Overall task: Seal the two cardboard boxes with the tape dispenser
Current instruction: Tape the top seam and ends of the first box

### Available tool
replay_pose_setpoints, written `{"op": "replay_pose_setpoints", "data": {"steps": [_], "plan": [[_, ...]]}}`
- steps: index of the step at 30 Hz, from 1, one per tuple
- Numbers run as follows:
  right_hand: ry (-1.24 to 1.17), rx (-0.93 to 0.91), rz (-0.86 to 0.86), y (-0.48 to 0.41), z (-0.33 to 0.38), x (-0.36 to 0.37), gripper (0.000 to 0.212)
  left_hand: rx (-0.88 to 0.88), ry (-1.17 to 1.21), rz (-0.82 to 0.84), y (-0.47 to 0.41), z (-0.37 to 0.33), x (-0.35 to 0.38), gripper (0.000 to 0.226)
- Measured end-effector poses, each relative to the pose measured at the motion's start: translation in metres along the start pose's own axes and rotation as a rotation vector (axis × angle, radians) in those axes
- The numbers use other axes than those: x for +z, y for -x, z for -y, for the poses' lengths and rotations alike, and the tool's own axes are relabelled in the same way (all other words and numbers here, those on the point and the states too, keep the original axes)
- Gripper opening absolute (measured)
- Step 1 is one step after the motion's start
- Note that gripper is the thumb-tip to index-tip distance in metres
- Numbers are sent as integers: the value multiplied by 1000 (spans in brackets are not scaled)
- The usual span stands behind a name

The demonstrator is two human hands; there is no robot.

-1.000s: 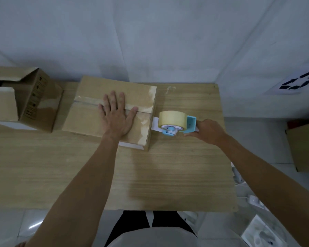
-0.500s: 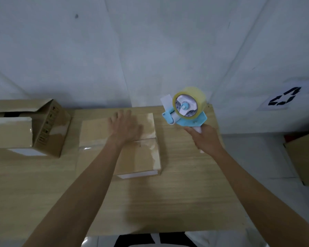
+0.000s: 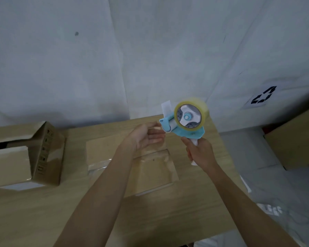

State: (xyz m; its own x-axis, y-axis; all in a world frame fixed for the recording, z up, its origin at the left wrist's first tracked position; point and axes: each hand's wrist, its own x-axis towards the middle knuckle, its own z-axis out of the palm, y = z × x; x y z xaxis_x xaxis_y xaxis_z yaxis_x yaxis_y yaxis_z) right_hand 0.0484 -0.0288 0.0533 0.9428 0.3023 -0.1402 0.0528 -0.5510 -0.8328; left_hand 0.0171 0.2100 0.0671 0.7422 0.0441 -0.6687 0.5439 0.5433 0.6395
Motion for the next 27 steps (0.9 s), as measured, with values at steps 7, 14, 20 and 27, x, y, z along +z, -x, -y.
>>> {"op": "replay_pose_setpoints", "data": {"steps": [7, 14, 20, 27], "plan": [[-200, 59, -30, 19, 1, 22, 57, -21, 116, 60, 7, 0, -21, 26], [-215, 78, -38, 33, 11, 31, 52, -118, -60, 67, 12, -11, -34, 24], [-218, 63, -43, 45, 19, 24, 47, -146, -217, 148, 14, -25, -35, 18], [-112, 87, -117, 48, 35, 19, 56, 163, -485, 65, -6, -32, -21, 19]]}}
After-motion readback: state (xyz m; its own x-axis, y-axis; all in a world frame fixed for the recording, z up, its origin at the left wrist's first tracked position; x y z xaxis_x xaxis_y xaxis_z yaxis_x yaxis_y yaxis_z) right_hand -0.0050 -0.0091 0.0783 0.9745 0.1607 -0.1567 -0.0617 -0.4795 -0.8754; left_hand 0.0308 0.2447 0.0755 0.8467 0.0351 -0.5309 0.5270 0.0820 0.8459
